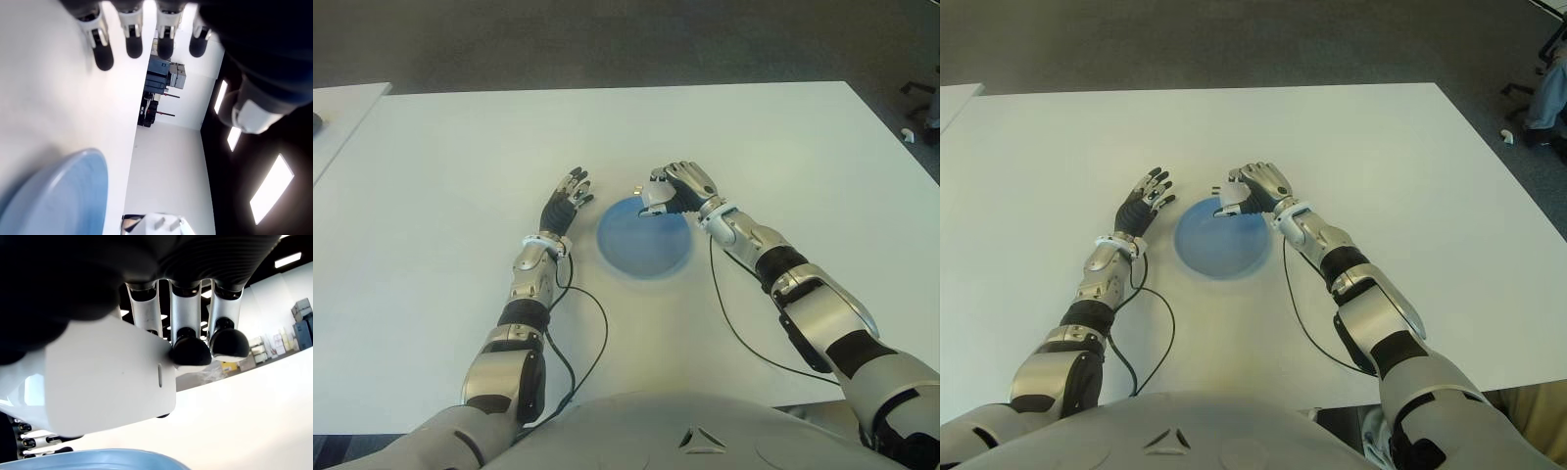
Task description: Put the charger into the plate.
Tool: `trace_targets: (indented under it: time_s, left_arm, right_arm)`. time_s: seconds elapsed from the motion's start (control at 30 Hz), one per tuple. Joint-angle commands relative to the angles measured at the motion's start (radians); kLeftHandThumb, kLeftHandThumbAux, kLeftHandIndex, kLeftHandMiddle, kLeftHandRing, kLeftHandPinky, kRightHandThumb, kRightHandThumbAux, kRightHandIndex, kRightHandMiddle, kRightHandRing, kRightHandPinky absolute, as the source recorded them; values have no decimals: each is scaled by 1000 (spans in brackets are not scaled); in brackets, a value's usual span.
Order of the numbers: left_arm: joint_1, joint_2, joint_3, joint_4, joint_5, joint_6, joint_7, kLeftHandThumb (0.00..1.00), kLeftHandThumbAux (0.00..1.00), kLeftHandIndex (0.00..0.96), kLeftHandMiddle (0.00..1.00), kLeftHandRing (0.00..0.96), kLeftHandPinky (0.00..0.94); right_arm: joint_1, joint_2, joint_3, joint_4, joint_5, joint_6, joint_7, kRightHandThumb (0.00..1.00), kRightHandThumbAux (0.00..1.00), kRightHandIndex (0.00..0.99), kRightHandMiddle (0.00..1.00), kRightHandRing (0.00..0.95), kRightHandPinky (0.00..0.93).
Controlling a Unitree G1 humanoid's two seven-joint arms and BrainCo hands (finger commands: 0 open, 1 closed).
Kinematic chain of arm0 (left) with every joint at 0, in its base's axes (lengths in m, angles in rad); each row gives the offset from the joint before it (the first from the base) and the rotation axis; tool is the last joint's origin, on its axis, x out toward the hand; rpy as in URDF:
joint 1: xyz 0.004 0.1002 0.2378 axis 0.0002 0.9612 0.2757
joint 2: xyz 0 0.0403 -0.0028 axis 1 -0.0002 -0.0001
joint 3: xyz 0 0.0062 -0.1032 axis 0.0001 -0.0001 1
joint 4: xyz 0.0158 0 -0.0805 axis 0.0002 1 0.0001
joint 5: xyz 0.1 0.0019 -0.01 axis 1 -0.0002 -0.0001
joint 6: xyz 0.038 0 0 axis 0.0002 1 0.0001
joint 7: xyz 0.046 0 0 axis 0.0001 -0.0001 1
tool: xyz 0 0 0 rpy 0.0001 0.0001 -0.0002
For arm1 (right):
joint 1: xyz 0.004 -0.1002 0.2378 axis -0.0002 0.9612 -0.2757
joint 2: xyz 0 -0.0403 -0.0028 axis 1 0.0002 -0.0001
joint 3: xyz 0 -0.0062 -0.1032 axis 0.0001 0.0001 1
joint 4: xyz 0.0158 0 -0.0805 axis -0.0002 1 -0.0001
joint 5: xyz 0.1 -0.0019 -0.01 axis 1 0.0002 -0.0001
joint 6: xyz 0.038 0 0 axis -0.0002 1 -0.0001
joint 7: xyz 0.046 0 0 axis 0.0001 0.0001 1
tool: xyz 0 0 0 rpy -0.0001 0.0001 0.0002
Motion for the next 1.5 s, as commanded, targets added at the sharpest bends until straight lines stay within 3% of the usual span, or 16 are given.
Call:
trace_targets:
  time_s: [0.03,0.3,0.47,0.6,0.77,0.83,0.9,1.1,1.2,1.5]
  left_arm:
    - [25,-5,0,6,5,23,14,0,546,26,67,43,22]
    - [23,-5,-1,10,10,16,16,0,549,24,76,47,13]
    - [21,-4,1,13,8,15,14,0,554,27,80,50,13]
    - [19,-2,-1,17,12,9,14,0,553,30,85,53,16]
    - [18,-2,-2,20,13,7,12,0,551,32,89,55,10]
    - [17,-2,-3,19,14,8,13,0,551,32,88,53,4]
    - [18,-2,-5,17,16,8,15,0,551,31,88,51,2]
    - [15,-1,-7,17,24,9,20,0,547,26,85,48,0]
    - [13,0,-7,20,27,7,21,0,545,24,84,46,0]
    - [15,1,-9,17,37,6,23,0,545,15,77,39,0]
  right_arm:
    - [-15,16,8,17,1,5,-16,741,710,439,861,853,842]
    - [-14,26,12,20,-4,6,-43,741,710,440,863,859,855]
    - [-19,21,21,29,-8,-38,-71,725,706,437,825,825,771]
    - [-26,7,34,37,-8,-107,-70,705,704,429,737,727,672]
    - [-26,-5,42,29,-13,-128,-59,696,705,423,647,647,585]
    - [-26,-9,47,22,-20,-125,-52,554,497,340,469,448,396]
    - [-18,-18,56,-3,-34,-117,-49,498,402,255,354,330,286]
    - [-1,-43,81,-64,-76,-69,-24,421,260,61,95,74,58]
    - [6,-48,87,-81,-86,-49,-16,395,221,20,31,24,19]
    - [49,-87,77,-150,-65,-56,28,302,141,0,0,0,0]
